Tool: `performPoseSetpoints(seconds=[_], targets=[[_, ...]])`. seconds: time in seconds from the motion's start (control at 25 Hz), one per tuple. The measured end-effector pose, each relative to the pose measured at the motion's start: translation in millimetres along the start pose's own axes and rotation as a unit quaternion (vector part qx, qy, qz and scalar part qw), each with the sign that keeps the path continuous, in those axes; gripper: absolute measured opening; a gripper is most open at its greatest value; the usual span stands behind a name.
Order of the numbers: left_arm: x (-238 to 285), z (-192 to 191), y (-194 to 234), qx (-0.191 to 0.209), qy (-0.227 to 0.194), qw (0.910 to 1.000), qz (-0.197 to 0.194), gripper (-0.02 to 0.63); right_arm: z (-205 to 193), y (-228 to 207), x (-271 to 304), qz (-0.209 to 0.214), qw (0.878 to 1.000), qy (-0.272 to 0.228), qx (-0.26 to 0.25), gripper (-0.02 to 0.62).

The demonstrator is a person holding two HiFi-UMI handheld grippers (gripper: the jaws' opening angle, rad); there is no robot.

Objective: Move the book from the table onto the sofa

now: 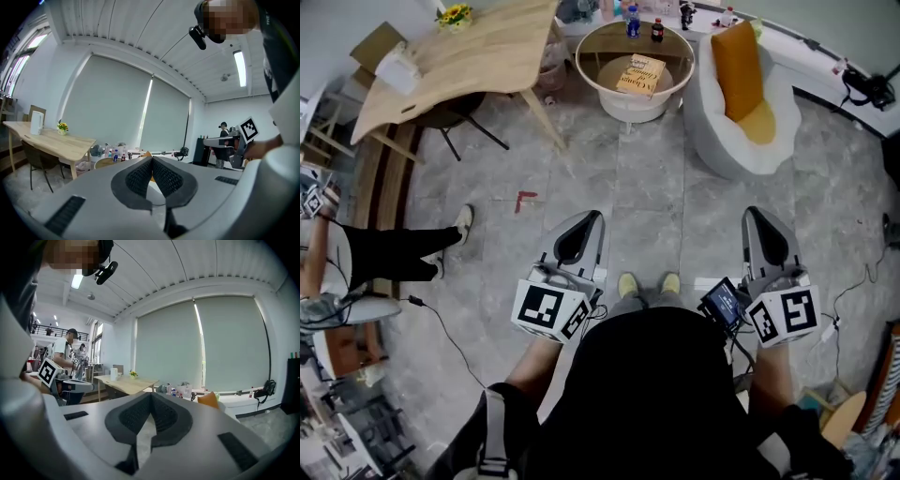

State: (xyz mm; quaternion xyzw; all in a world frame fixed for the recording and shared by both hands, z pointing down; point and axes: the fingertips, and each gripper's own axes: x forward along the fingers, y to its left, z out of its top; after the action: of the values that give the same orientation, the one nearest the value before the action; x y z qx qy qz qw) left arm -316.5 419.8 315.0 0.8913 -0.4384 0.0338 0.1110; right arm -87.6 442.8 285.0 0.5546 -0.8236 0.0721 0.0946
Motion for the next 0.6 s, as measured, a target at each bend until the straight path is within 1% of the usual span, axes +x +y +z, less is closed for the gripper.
performPoseSetpoints(seconds=[0.2, 0.36, 0.6], targets=[[-10.6, 3.4, 13.1, -0.006, -0.002, 0.9999, -0.009, 0.014, -2.8, 23.5, 5.2, 0.001, 1.000, 0.011, -0.023, 0.006], [-10.2, 1.6, 15.3, -0.009, 0.001, 0.9997, -0.022, 0.014, -3.4, 29.3, 3.7, -0.008, 1.000, 0.008, -0.016, 0.006], [-4.1, 1.4, 14.5, -0.002, 0.000, 0.9993, -0.036, 0.014, -3.7, 31.1, 9.5, -0.012, 1.000, 0.004, -0.020, 0.006]])
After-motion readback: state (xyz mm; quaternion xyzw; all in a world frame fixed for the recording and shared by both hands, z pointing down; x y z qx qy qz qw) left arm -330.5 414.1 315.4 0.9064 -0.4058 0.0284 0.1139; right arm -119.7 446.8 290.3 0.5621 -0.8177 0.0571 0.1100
